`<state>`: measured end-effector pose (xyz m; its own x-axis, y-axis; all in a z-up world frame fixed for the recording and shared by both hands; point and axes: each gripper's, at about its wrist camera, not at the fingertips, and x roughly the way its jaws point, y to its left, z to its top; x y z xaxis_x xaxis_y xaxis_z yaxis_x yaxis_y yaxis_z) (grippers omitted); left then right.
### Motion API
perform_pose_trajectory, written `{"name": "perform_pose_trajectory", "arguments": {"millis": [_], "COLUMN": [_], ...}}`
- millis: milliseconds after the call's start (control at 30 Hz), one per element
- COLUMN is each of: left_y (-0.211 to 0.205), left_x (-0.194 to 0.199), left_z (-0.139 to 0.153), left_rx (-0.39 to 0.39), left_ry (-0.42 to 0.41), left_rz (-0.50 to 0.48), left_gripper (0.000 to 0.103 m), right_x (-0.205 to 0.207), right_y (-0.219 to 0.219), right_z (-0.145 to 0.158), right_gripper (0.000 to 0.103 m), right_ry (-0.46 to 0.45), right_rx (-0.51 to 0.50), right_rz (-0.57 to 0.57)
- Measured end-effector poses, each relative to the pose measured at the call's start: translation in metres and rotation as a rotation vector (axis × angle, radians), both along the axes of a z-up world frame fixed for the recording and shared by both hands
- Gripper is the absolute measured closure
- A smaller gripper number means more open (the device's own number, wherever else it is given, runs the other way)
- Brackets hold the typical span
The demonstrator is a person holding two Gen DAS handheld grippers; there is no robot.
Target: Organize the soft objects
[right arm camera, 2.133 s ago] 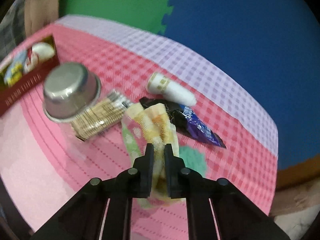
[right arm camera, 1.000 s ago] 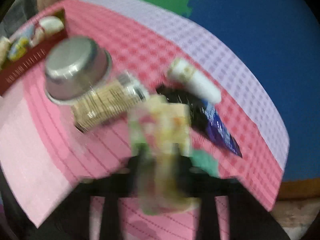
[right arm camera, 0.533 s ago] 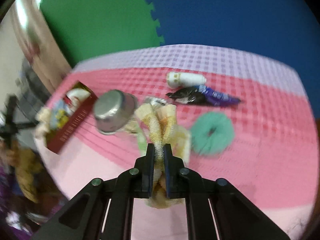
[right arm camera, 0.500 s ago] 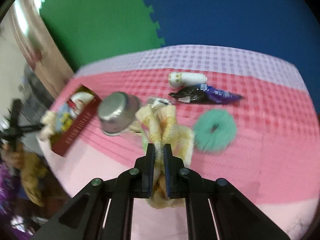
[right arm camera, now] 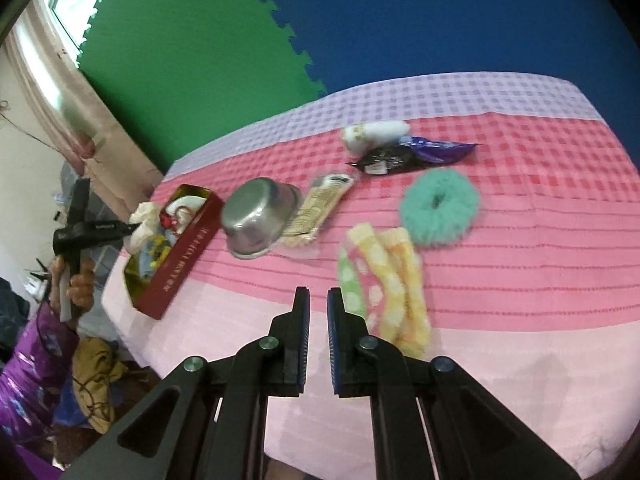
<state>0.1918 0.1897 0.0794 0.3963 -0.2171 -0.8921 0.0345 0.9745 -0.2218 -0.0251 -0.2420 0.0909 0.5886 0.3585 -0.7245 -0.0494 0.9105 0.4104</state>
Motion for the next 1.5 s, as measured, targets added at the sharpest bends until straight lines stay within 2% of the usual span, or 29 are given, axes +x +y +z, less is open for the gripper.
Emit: {"name": "perform_pose_trajectory", "arguments": {"millis": [67, 100, 133, 167, 200, 233, 267, 367, 467, 533, 567, 633, 667, 767, 867, 1033, 1100, 1300, 1400, 1500], "left_y": [-0.001, -0.001, -0.002, -0.001, -0.001, 0.000, 0.002, 0.003, 0.007, 0.010, 0.012, 0.017, 0.020, 0.029, 0.035, 0.038, 0.037, 0.024, 0.020, 0.018], "left_x": [0.006, 0.007, 0.008, 0.007, 0.005, 0.002, 0.000, -0.012, -0.030, -0.045, -0.051, -0.073, -0.081, -0.117, -0.149, -0.203, -0.223, -0.246, -0.251, -0.252], "left_z": [-0.006, -0.007, -0.008, -0.008, -0.006, -0.003, 0.000, 0.014, 0.028, 0.036, 0.038, 0.038, 0.038, 0.023, 0.006, -0.015, -0.022, -0.031, -0.034, -0.031], "left_rx": [0.005, 0.009, 0.013, 0.013, 0.012, 0.007, 0.004, 0.009, -0.028, -0.044, -0.047, -0.047, -0.050, -0.053, -0.059, 0.011, 0.031, 0.088, 0.086, 0.083], "left_ry": [0.013, 0.011, 0.002, -0.006, -0.021, -0.036, -0.046, -0.084, -0.108, -0.128, -0.133, -0.128, -0.125, -0.088, -0.063, -0.076, -0.079, -0.100, -0.105, -0.133], "left_rz": [-0.002, -0.002, 0.001, 0.003, 0.011, 0.026, 0.032, 0.038, 0.038, 0.048, 0.055, 0.078, 0.084, 0.123, 0.180, 0.270, 0.288, 0.239, 0.215, 0.209], "left_gripper": [0.085, 0.082, 0.075, 0.071, 0.070, 0.069, 0.069, 0.069, 0.069, 0.069, 0.069, 0.069, 0.069, 0.069, 0.069, 0.069, 0.069, 0.069, 0.069, 0.069], "right_x": [0.003, 0.005, 0.009, 0.011, 0.014, 0.017, 0.021, 0.033, 0.047, 0.054, 0.055, 0.056, 0.054, 0.047, 0.038, 0.023, 0.023, 0.047, 0.067, 0.088], "right_y": [-0.002, -0.003, -0.002, -0.002, -0.002, -0.001, 0.000, 0.007, 0.017, 0.022, 0.023, 0.024, 0.025, 0.022, 0.013, 0.010, 0.023, 0.101, 0.151, 0.204], "right_z": [-0.004, -0.005, -0.006, -0.009, -0.010, -0.012, -0.016, -0.031, -0.048, -0.059, -0.063, -0.073, -0.072, -0.068, -0.064, -0.039, -0.025, 0.021, 0.038, 0.040], "right_gripper": [0.088, 0.082, 0.062, 0.035, 0.023, 0.005, 0.004, 0.004, 0.004, 0.005, 0.016, 0.049, 0.055, 0.066, 0.067, 0.067, 0.067, 0.067, 0.067, 0.067], "right_ry": [0.022, 0.027, 0.037, 0.043, 0.045, 0.048, 0.063, 0.111, 0.170, 0.207, 0.219, 0.253, 0.241, 0.225, 0.214, 0.173, 0.154, 0.097, 0.079, 0.081], "right_rx": [-0.028, -0.055, -0.084, -0.095, -0.117, -0.150, -0.163, -0.219, -0.314, -0.303, -0.302, -0.285, -0.322, -0.280, -0.214, 0.003, 0.077, 0.269, 0.299, 0.279], "right_rz": [0.006, -0.002, 0.006, 0.016, 0.015, 0.010, 0.028, 0.046, 0.063, 0.088, 0.088, 0.091, 0.075, 0.067, 0.035, 0.014, 0.031, 0.155, 0.212, 0.251]}}
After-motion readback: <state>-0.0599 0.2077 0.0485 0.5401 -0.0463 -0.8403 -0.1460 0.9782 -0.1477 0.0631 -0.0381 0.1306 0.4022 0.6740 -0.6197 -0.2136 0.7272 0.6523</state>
